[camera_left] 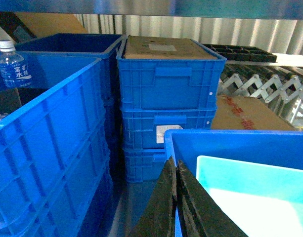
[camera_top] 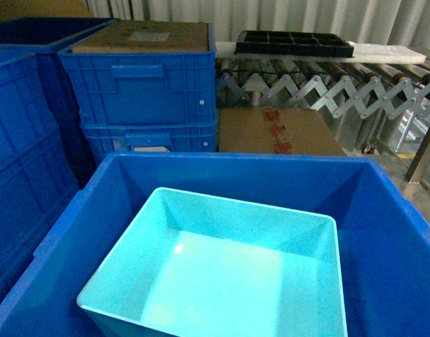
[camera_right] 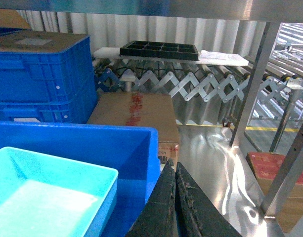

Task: Stack blue boxes stably on right

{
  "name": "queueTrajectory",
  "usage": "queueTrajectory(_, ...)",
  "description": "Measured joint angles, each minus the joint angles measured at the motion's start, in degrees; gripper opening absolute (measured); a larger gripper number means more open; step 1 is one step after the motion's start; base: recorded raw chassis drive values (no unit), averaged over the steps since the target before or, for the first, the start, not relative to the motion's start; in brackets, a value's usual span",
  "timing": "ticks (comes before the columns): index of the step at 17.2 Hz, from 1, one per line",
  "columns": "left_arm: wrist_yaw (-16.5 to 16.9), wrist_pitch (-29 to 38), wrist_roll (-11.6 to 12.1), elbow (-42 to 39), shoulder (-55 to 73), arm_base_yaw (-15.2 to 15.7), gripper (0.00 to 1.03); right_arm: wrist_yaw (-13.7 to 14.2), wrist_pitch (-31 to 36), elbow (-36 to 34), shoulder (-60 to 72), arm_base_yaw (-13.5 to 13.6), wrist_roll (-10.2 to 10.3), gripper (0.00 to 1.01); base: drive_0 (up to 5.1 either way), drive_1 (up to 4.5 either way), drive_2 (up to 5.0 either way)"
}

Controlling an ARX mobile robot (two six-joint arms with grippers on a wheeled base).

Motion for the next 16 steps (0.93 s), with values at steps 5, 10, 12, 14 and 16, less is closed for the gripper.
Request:
queueTrajectory(5, -0.07, -10.19, 0.04, 0.04, -9.18, 0.0, 0.02, 0.02, -10.45, 0.04, -9.55, -0.02, 0.0, 0.02, 0.0, 0.0, 0.0)
queueTrajectory(10, -0.13, -10.01, 0.04, 0.04, -9.18, 0.0, 0.06, -0.02, -10.1, 0.02, -9.6, 0.0, -0.02, 0.24, 0.0, 0.0, 0.0)
queueTrajectory(12, -0.13, -10.01, 0.04, 0.04, -9.18, 0.0, 0.3, -0.02, -10.1, 0.02, -9.6, 0.0, -0.02, 0.48, 0.0, 0.0, 0.0)
queueTrajectory(14, -0.13, -10.01, 0.04, 0.04, -9.18, 0.0, 0.52, 0.0, -10.1, 0.02, -9.6, 0.0, -0.02, 0.7, 0.0, 0.0, 0.0)
queueTrajectory(16, -0.13, -10.01, 0.04, 0.04, -9.18, 0.0, 0.75, -0.02, -10.1, 0.02, -9.6, 0.0, 0.0, 0.94, 0.0, 0.0, 0.0)
